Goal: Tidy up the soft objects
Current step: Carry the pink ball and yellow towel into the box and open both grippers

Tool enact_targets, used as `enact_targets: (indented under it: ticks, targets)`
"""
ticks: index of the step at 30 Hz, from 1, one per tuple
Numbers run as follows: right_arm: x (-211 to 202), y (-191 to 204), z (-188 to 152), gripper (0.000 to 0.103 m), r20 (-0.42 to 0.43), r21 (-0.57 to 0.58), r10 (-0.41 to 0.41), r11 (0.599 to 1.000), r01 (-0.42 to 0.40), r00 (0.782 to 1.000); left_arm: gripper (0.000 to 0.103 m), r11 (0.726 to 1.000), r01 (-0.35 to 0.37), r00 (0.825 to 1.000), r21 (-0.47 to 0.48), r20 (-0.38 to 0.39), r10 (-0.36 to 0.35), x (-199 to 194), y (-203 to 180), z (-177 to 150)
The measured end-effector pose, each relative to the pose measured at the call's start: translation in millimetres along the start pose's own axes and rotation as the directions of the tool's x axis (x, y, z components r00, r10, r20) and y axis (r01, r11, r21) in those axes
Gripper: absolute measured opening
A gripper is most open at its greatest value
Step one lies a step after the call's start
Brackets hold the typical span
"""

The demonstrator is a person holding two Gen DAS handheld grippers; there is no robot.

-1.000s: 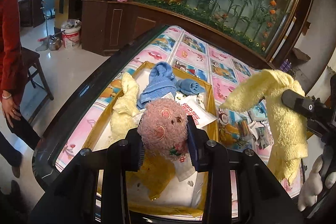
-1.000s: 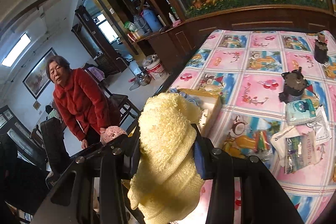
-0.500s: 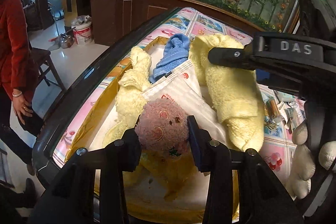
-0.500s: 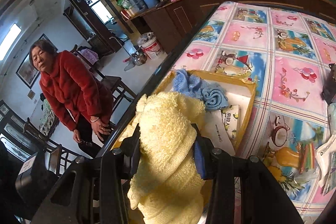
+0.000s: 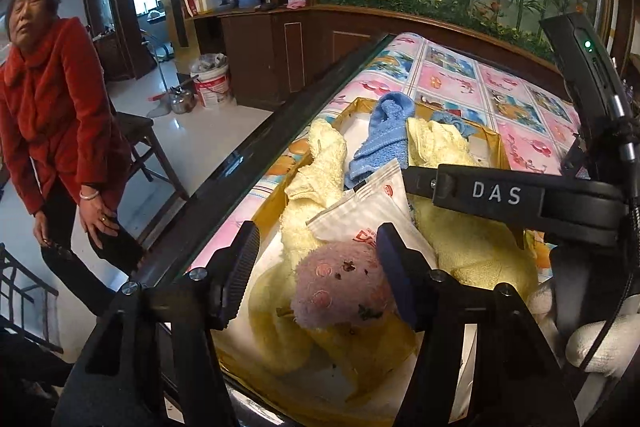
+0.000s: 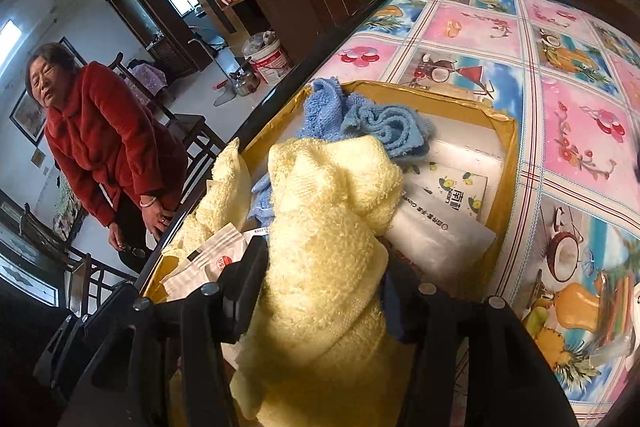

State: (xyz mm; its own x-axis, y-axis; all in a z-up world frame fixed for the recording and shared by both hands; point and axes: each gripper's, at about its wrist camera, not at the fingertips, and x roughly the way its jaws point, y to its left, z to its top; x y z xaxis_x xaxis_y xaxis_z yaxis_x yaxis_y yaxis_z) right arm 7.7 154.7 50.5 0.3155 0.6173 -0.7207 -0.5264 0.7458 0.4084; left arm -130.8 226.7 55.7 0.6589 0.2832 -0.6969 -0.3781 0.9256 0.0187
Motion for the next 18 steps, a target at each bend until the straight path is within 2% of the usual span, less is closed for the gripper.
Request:
enact_targets:
  ticks: [9,18]
  targets:
    - [-42,-3,11,0.056,0.1,0.031,0.08,0.996,-0.084,0.992,0.062,1.0,-0.016,1.0,0.007,-0.004,0.016,-9,-4,4]
    - [-87,-37,-2,0.056,0.178,0.103,0.078,0.99,-0.097,0.981,0.062,0.999,-0.021,1.0,0.027,0.017,0.021,-28,-16,4]
